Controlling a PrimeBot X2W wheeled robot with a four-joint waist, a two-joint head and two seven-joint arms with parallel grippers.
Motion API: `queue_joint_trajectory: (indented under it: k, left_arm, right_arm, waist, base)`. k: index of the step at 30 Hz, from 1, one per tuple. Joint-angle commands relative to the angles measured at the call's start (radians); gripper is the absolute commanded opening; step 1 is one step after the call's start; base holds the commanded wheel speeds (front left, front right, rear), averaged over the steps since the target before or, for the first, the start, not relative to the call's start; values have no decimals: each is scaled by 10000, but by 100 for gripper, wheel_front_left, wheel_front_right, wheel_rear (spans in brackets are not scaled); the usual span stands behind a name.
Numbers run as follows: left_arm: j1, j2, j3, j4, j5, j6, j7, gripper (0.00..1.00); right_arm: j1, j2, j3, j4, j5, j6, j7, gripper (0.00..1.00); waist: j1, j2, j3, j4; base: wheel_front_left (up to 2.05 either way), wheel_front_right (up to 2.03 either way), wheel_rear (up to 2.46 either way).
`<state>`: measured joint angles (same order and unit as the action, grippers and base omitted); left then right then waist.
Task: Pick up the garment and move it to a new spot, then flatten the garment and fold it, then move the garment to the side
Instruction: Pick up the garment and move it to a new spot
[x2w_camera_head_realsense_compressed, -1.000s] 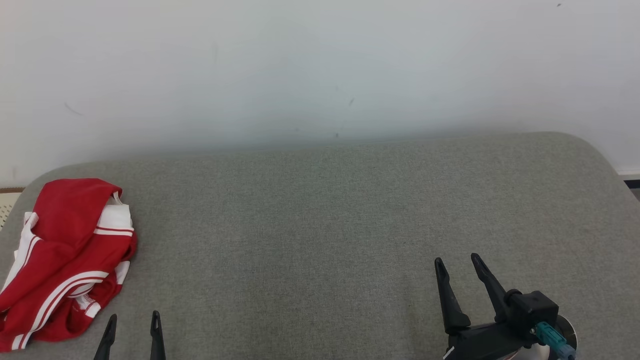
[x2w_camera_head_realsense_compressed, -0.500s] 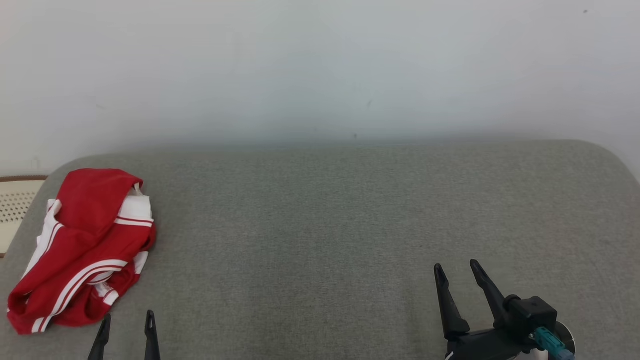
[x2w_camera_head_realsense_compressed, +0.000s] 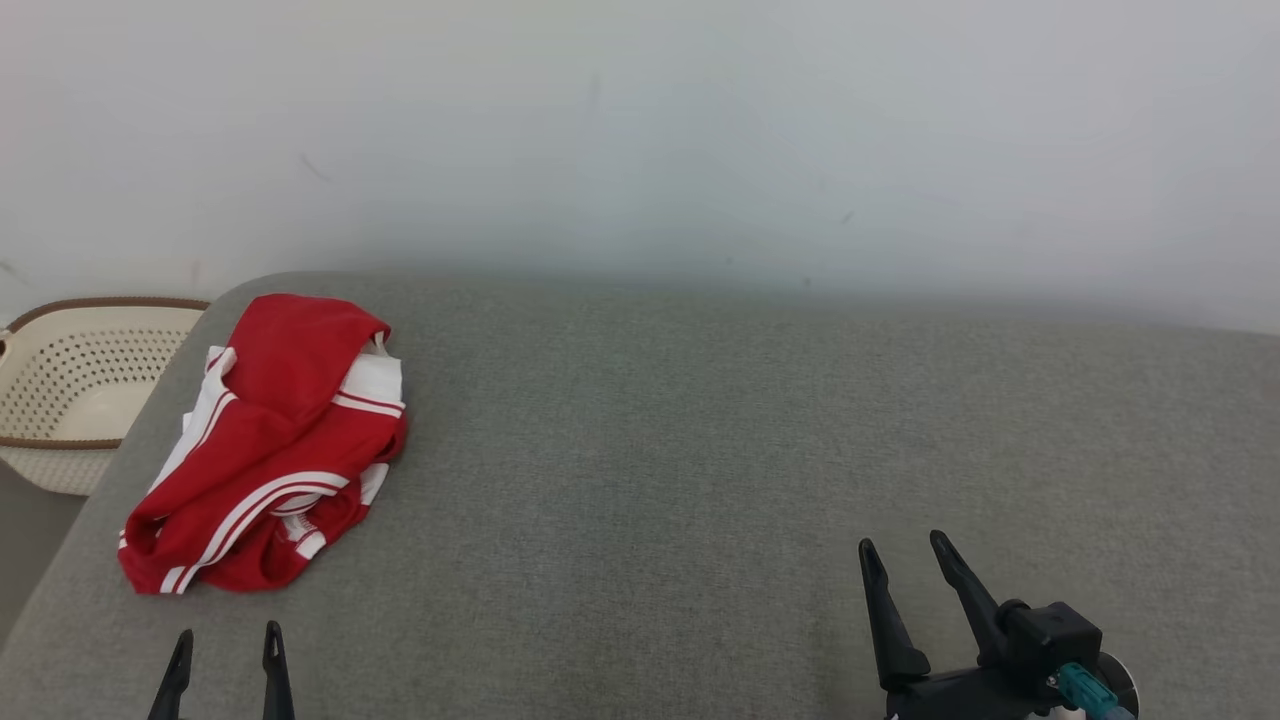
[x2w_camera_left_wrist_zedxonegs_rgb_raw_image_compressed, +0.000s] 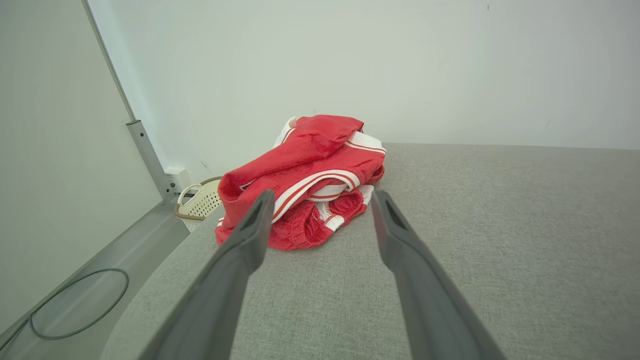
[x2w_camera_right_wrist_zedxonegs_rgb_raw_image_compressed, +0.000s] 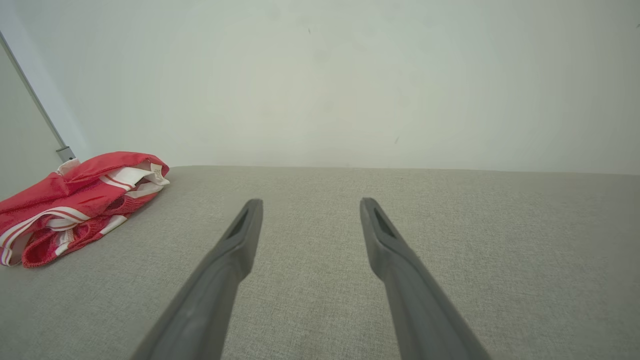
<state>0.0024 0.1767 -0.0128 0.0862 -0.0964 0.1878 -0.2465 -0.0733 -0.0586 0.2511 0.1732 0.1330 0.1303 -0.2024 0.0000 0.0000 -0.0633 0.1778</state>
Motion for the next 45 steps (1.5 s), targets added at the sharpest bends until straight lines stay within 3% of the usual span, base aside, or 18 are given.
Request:
queue_joint_trajectory:
  k: [1, 25, 37, 45]
  left_arm:
    - [106, 53, 13, -9, -128, 28, 40, 100]
    - [264, 282, -24, -88, -290, 128, 127, 100]
    - [346, 268, 62, -241, -449, 272, 82, 100]
    - [-248, 541, -46, -322, -506, 10, 131, 100]
  right_arm:
    - [35, 0, 35, 33, -58, 6, -34, 100]
    - [-60, 72, 309, 290, 100, 6, -183, 100]
    - [-131, 81, 484, 362, 239, 8, -196, 100]
    - [-339, 77, 736, 392, 295, 8, -175, 100]
  waist:
    - [0, 0, -13, 396]
    - [0, 0, -162, 2528]
    - [0, 0, -118, 2509]
    - [0, 0, 8, 2084]
  base:
    - [0, 0, 0]
    - [0, 0, 0]
    - [0, 0, 0]
    - [0, 0, 0]
